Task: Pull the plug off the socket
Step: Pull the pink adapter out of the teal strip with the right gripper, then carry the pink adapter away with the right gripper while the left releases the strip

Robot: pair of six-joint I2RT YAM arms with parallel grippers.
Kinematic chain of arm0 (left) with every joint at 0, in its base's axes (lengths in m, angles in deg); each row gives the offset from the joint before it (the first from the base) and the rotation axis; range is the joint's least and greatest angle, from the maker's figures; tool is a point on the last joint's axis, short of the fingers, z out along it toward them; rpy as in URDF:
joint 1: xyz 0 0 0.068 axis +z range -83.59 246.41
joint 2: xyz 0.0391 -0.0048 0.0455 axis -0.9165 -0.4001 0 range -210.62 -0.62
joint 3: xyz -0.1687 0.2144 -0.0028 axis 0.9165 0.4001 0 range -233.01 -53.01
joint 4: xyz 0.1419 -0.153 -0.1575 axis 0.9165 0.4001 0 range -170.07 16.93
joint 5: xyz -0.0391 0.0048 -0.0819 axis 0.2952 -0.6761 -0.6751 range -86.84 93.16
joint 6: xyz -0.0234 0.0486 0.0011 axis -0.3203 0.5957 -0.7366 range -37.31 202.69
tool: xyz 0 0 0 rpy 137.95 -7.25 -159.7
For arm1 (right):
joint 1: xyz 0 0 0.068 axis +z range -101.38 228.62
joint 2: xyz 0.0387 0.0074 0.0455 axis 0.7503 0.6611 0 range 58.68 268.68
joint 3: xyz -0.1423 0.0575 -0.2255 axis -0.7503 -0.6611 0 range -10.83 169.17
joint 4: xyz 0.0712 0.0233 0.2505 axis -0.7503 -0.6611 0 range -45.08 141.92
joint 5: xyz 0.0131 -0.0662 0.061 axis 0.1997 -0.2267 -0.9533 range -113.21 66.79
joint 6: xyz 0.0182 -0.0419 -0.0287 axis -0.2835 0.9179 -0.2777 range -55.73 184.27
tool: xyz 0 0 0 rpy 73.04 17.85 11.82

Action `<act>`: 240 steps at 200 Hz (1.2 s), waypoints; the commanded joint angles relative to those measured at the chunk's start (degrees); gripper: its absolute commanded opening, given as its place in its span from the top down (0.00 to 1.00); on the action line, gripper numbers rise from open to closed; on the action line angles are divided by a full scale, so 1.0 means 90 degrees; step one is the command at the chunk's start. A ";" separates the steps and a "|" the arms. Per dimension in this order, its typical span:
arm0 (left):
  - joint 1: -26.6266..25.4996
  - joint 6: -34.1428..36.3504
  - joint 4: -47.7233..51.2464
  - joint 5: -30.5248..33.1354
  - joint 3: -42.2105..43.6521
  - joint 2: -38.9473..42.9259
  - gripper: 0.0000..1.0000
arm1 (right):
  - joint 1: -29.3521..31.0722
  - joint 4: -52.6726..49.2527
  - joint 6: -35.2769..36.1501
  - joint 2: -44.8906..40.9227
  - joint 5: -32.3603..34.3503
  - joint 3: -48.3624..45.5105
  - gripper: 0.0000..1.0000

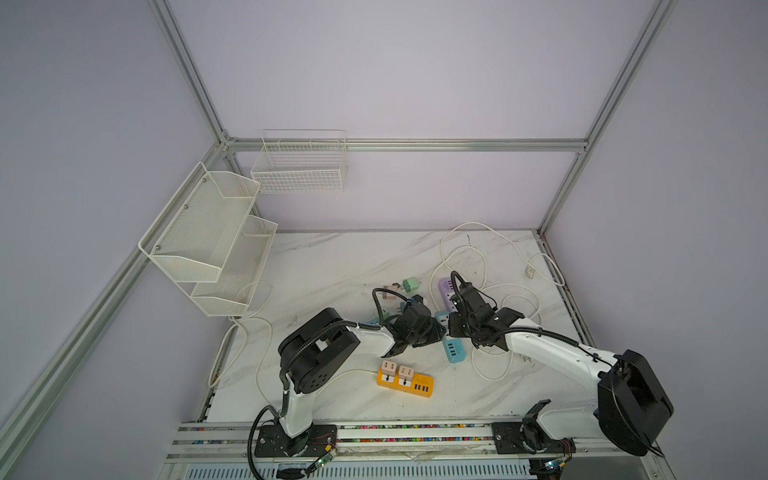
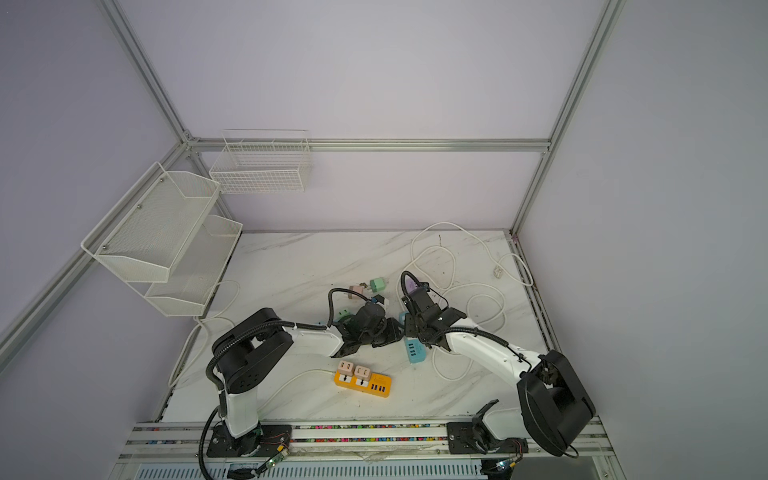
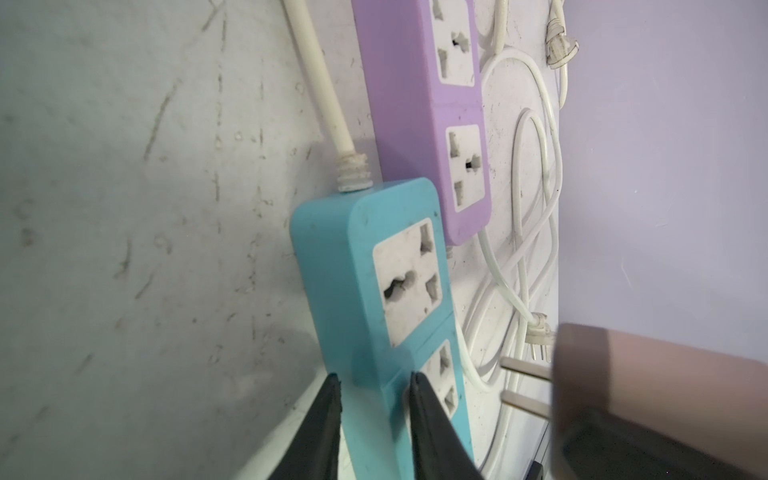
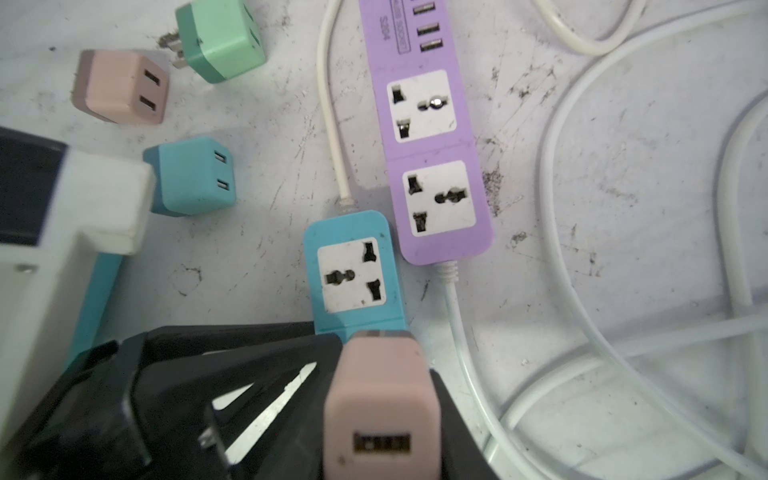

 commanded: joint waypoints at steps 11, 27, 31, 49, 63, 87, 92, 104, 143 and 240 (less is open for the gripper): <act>0.0001 0.0365 0.0743 0.0036 -0.0733 -0.0106 0.72 | -0.0022 -0.0095 -0.0007 -0.0217 0.0078 0.0181 0.90; 0.0001 0.0493 0.0945 0.0156 -0.0935 -0.0016 0.71 | -0.0025 -0.0115 -0.0027 -0.0315 0.0071 0.0151 0.90; 0.0001 0.0523 0.0980 0.0187 -0.0982 0.0012 0.71 | -0.0021 -0.0115 -0.0027 -0.0360 0.0068 0.0155 0.90; 0.0001 0.0613 0.1066 0.0302 -0.1098 0.0136 0.71 | -0.0024 -0.0121 -0.0027 -0.0571 0.0034 0.0158 0.90; 0.0004 0.0643 0.1124 0.0374 -0.1183 0.0218 0.71 | -0.0026 -0.0133 -0.0050 -0.0746 0.0023 0.0160 0.90; 0.0009 0.0657 0.1113 0.0445 -0.1178 0.0409 0.71 | -0.0026 -0.0242 -0.0129 -0.0984 0.0045 0.0178 0.90; 0.0018 0.0674 0.1111 0.0473 -0.1152 0.0460 0.71 | -0.0026 -0.0249 -0.0144 -0.1057 0.0024 0.0171 0.90; 0.0021 0.0732 0.1138 0.0575 -0.1075 0.0646 0.71 | -0.0026 -0.0261 -0.0166 -0.1164 -0.0063 0.0145 0.90; 0.0079 0.0966 0.1299 0.0998 -0.0630 0.1385 0.69 | -0.0026 -0.0014 -0.0125 -0.1368 -0.0573 0.0003 0.90; 0.0142 0.1489 0.2723 0.1960 0.0441 0.3560 0.66 | -0.0006 0.2659 -0.0716 -0.0675 -0.2224 -0.1137 0.90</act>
